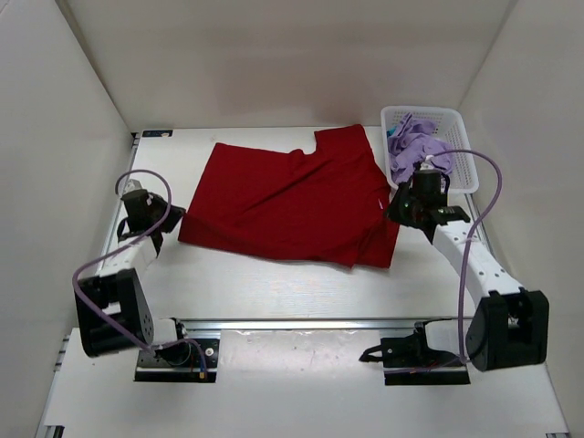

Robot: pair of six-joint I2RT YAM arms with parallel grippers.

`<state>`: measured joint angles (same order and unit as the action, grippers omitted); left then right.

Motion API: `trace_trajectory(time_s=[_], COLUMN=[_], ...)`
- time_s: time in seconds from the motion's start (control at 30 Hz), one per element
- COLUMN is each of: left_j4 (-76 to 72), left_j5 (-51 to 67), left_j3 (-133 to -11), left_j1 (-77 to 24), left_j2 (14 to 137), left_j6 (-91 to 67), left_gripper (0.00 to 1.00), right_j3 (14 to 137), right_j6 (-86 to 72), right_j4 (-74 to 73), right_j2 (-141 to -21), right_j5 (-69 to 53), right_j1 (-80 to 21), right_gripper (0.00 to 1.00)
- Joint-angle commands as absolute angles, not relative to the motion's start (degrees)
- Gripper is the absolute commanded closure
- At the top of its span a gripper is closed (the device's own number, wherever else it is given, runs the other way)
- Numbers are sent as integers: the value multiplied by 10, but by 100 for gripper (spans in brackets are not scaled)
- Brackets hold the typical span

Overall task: Fold and stack the t-shirts
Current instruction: Fold the flattened tshirt in 1/3 of the way

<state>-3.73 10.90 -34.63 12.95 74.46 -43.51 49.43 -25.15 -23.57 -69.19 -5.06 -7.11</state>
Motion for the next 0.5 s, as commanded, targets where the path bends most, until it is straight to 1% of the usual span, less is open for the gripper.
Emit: trace_trajectory(time_s=[0.0,0.17,0.3,0.47], left_j4=[-61,-61,-58,-55], left_j5=[84,74,67,65], left_j3=[-406,-447,-468,-496], left_j1=[118,113,118,112], left_j2=[785,848,885,930], left_j6=[-436,-432,-426,-421], left_gripper=[100,100,100,100], right_j3=[539,581,605,663], right_j6=[-240,-229,-222,-215], right_j4=[-169,-145,-124,-133], right_j2=[-728,-806,-838,-898], right_j5=[-39,-44,-41,-33], right_j1=[-57,-45,-41,-49], right_gripper=[100,100,100,100])
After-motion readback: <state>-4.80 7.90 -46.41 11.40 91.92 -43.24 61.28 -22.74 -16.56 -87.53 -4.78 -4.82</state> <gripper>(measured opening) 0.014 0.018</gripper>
